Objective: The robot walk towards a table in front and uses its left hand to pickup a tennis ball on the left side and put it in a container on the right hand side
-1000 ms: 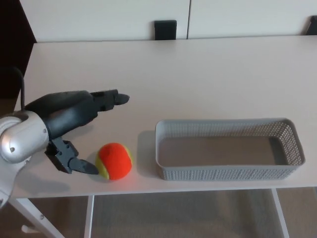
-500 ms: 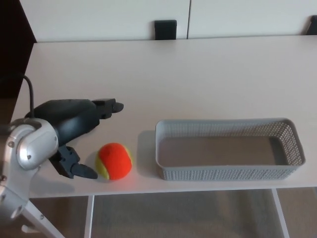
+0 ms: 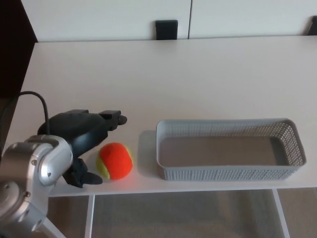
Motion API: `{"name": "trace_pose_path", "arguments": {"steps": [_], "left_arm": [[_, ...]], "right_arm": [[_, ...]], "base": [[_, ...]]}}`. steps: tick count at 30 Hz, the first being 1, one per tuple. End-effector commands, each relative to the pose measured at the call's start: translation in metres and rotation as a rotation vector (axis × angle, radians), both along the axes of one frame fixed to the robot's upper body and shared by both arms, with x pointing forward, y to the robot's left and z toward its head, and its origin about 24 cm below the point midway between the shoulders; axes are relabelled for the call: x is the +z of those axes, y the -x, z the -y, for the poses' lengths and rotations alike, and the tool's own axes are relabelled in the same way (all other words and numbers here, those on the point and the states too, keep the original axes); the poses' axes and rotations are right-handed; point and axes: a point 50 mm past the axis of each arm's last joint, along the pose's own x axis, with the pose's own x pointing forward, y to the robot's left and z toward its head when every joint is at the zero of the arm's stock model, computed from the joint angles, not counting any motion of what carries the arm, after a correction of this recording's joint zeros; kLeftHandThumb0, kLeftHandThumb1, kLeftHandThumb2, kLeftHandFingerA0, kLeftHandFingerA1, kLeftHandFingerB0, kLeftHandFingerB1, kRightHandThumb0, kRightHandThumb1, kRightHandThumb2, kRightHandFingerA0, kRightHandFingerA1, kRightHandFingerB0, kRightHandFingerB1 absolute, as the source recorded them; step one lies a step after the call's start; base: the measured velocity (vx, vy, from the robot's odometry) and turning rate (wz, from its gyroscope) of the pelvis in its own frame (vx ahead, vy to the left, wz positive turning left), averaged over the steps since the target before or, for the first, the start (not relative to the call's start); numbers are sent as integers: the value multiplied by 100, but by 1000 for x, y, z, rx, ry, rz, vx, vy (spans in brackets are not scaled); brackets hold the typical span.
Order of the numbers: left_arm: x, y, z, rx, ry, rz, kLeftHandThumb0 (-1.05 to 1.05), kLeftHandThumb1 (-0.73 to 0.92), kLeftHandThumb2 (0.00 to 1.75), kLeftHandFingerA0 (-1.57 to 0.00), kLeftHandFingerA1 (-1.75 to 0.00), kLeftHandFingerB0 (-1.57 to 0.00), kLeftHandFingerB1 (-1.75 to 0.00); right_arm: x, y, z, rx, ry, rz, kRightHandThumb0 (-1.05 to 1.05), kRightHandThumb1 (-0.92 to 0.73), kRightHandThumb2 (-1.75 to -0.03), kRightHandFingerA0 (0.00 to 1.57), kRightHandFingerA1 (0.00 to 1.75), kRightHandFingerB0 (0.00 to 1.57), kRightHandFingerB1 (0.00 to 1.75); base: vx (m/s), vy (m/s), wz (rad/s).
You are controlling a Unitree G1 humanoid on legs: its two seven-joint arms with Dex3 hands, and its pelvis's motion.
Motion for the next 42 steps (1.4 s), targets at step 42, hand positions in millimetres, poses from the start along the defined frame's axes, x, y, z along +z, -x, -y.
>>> {"name": "trace_pose_path", "arguments": {"steps": [42], "left_arm": [[-35,-3,6,3,-153,-121,-36,46,57,-64,-46,-20,-29]], "right_arm": [[9,-20,3,-17,27,71,-43,-52,-56,57,50,50,42]], "base": [[0,0,0]]}}
